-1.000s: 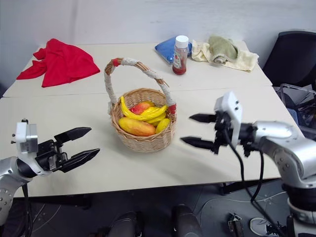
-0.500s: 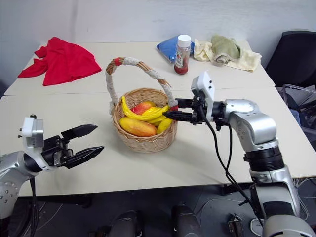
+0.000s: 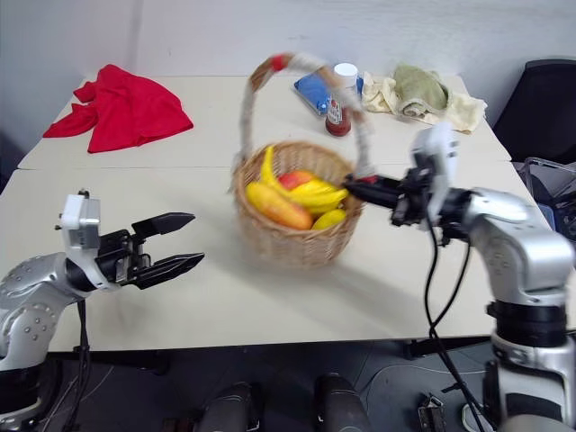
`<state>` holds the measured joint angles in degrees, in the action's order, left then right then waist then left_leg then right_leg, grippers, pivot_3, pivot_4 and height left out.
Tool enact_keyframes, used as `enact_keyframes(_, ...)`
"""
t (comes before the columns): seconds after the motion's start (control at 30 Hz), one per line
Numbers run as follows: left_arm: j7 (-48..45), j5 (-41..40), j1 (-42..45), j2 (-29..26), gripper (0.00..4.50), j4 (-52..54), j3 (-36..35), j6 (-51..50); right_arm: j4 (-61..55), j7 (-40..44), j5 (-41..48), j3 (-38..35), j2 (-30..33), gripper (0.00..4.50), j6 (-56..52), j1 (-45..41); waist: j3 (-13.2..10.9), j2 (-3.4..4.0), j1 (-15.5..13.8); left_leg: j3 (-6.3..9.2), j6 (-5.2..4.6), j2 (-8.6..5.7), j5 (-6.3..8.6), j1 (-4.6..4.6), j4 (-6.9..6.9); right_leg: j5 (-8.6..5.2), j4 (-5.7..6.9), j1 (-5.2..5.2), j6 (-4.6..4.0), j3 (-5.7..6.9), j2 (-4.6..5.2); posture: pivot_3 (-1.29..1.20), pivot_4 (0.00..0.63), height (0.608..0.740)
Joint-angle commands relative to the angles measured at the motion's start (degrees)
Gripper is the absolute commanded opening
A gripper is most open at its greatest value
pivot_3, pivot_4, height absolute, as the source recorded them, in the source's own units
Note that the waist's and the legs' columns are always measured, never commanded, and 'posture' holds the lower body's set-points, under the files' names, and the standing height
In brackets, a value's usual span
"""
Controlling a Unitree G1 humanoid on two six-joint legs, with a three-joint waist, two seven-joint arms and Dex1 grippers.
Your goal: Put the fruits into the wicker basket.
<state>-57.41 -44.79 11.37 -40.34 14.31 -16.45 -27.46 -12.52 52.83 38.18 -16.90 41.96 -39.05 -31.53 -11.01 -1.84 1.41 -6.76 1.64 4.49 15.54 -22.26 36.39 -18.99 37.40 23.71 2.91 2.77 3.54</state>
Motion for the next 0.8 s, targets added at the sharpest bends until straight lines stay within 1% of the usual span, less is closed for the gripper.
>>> enact_keyframes(0.03, -1.4, 1.0, 2.2, 0.5, 4.50, -1.2, 1.3, 1.6, 1.4, -4.1, -2.9, -8.5, 3.8, 0.14, 4.1, 2.9, 0.0, 0.00, 0.0, 0.00, -0.01, -0.03, 0.00, 0.01, 0.01, 0.00, 0.00, -0.01, 0.00, 0.00, 0.00, 0.00, 0.150, 0.740)
enact_keyframes(0.13, -2.2, 1.7, 4.2, 0.9, 4.50, -2.8, 3.0, 1.9, 10.5, -6.6, -6.7, -12.9, 4.8, 0.14, 11.0, 4.2, 0.0, 0.00, 0.2, -0.05, -0.03, -0.03, -0.02, 0.04, 0.04, 0.02, 0.03, 0.00, 0.04, -0.03, -0.04, 0.00, 0.150, 0.740)
enact_keyframes(0.23, -2.7, 2.1, 5.3, 1.0, 4.50, -3.7, 3.8, 1.7, 19.4, -7.1, -10.9, -12.8, 5.1, 0.14, 18.1, 4.5, 0.0, 0.04, 0.6, -0.15, 0.04, -0.27, -0.07, 0.16, 0.02, 0.03, 0.11, -0.01, 0.05, -0.13, -0.11, 0.00, 0.150, 0.740)
enact_keyframes(0.37, -2.9, 2.4, 5.7, 1.1, 4.50, -3.7, 4.1, 1.5, 30.0, -6.9, -12.6, -12.5, 3.8, 0.14, 24.1, 3.8, -0.1, 0.12, 0.7, -0.16, 0.25, -0.24, -0.20, 0.16, 0.00, 0.03, 0.11, 0.01, 0.05, -0.16, -0.15, 0.00, 0.150, 0.740)
enact_keyframes(0.43, -2.8, 2.4, 5.6, 1.0, 4.50, -3.4, 4.0, 1.4, 33.7, -6.0, -13.0, -11.8, 3.5, 0.86, 25.9, 4.2, -0.1, 0.15, 0.7, -0.18, 0.28, -0.25, -0.22, 0.16, 0.00, 0.03, 0.11, 0.01, 0.06, -0.17, -0.15, 0.00, 0.150, 0.740)
enact_keyframes(0.47, -2.8, 2.4, 5.5, 0.9, 4.50, -3.3, 3.9, 1.3, 34.4, -5.4, -12.8, -11.5, 3.6, 1.07, 25.9, 4.4, -0.1, 0.15, 0.8, -0.19, 0.29, -0.24, -0.22, 0.17, 0.01, 0.03, 0.11, 0.00, 0.06, -0.18, -0.16, 0.00, 0.150, 0.740)
enact_keyframes(0.5, -2.7, 2.4, 5.4, 0.8, 4.50, -3.2, 3.9, 1.2, 35.1, -5.4, -13.0, -11.3, 3.7, 1.40, 26.7, 4.6, -0.1, 0.15, 0.7, -0.19, 0.29, -0.23, -0.22, 0.17, 0.03, 0.03, 0.12, 0.00, 0.06, -0.18, -0.16, 0.00, 0.150, 0.740)
enact_keyframes(0.6, -3.0, 2.8, 4.5, 0.6, 4.50, -2.5, 4.4, 1.0, 34.4, -4.0, -11.9, -11.8, 4.8, 2.46, 25.7, 5.5, -0.1, 0.17, 0.6, -0.18, 0.29, -0.18, -0.24, 0.17, 0.05, 0.04, 0.14, 0.00, 0.07, -0.19, -0.13, 0.00, 0.150, 0.740)
enact_keyframes(0.73, -3.0, 2.8, 4.2, 0.4, 4.50, -2.2, 4.3, 0.8, 29.1, -1.5, -10.6, -15.2, 8.9, 3.76, 23.5, 11.2, -0.1, 0.17, 0.0, -0.18, 0.29, -0.02, -0.24, 0.15, 0.06, 0.04, 0.13, 0.00, 0.08, -0.19, -0.13, 0.00, 0.150, 0.740)
enact_keyframes(0.77, -2.5, 2.9, 4.2, 0.0, 4.50, -2.3, 4.0, 0.4, 28.3, -0.4, -10.1, -16.7, 10.2, 4.20, 23.1, 13.3, -0.1, 0.18, -0.2, -0.16, 0.29, -0.04, -0.24, 0.13, 0.06, 0.03, 0.13, -0.01, 0.11, -0.17, -0.12, 0.00, 0.150, 0.740)
enact_keyframes(0.8, -2.3, 3.0, 4.1, -0.4, 4.50, -2.4, 3.8, 0.3, 27.7, 0.5, -9.7, -18.0, 11.3, 4.48, 22.9, 15.1, -0.1, 0.19, -0.2, -0.15, 0.28, -0.05, -0.23, 0.11, 0.08, 0.02, 0.12, -0.01, 0.12, -0.17, -0.09, 0.00, 0.150, 0.740)
